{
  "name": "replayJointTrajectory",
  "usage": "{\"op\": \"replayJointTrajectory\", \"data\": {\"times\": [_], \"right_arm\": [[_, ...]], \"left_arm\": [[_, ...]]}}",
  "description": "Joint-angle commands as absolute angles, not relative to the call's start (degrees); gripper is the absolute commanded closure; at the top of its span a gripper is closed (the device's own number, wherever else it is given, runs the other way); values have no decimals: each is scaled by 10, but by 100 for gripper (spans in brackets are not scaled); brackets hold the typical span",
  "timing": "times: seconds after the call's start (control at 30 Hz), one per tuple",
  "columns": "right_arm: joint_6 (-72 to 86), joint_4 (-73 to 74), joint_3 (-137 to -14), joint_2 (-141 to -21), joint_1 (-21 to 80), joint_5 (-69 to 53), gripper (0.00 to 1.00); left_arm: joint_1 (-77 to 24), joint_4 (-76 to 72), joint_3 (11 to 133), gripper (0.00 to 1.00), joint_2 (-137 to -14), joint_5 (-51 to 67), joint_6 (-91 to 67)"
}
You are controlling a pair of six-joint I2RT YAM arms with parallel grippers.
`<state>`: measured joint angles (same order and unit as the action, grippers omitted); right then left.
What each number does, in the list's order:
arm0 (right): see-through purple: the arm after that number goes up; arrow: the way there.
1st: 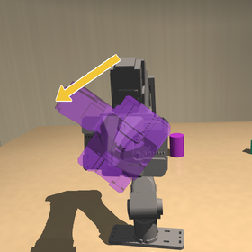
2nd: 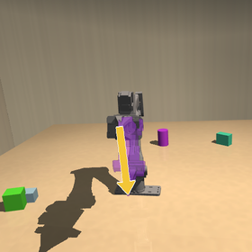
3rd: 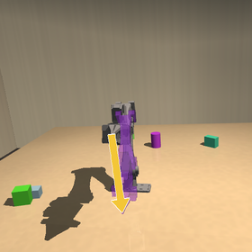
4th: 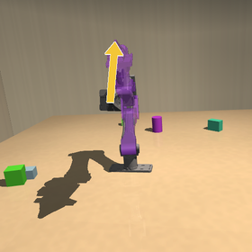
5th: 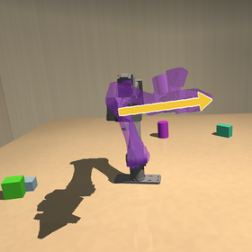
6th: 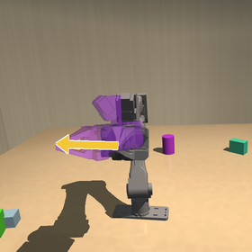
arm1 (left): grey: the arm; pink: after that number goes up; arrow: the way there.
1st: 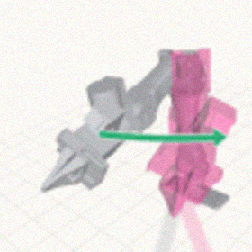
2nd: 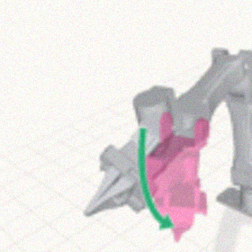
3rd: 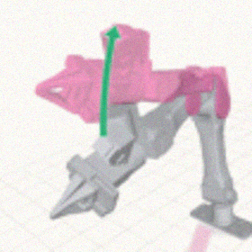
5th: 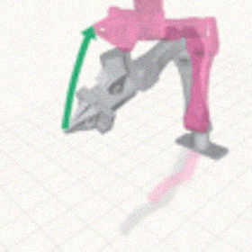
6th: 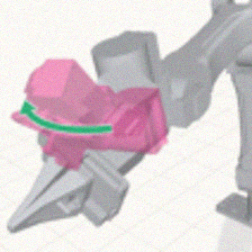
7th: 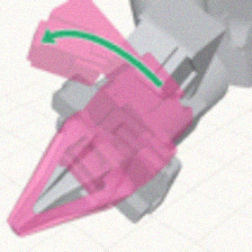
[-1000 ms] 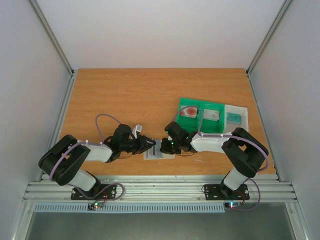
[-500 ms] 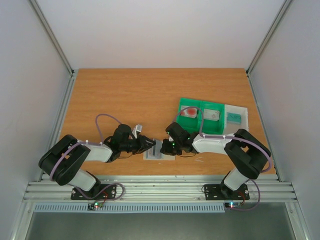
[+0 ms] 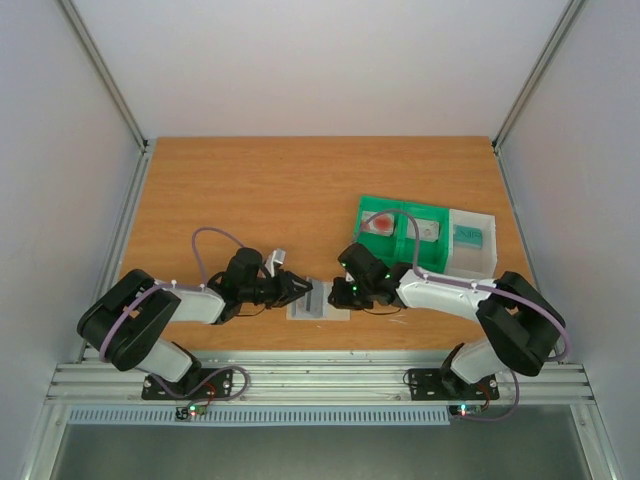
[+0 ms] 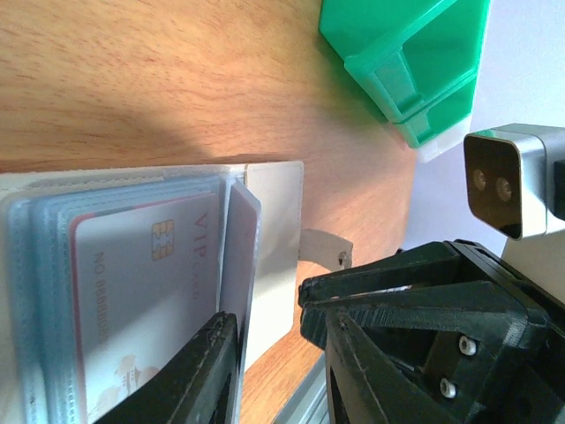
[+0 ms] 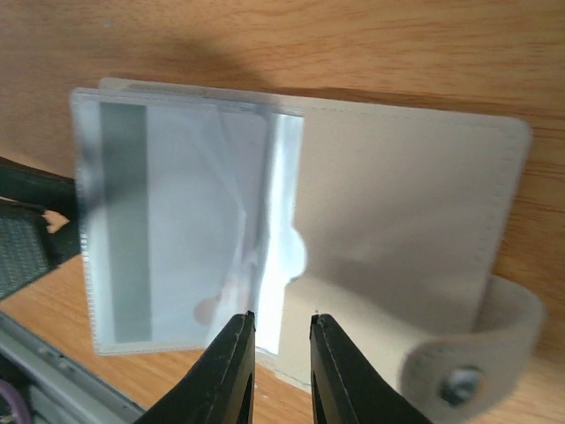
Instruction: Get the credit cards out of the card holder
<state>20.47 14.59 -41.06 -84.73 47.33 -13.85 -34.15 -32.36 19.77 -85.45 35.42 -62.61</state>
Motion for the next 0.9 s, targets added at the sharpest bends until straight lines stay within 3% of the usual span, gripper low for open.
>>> {"op": "replayJointTrajectory", "data": {"times": [0.0, 0.87], "right_arm": [[179, 206, -419, -823, 473, -79, 79], [175, 223, -400, -819, 471, -33, 81]], "left_arm": [[-345, -341, 211, 71, -859, 366, -624], [-399, -443, 238, 71, -924, 366, -667]]}}
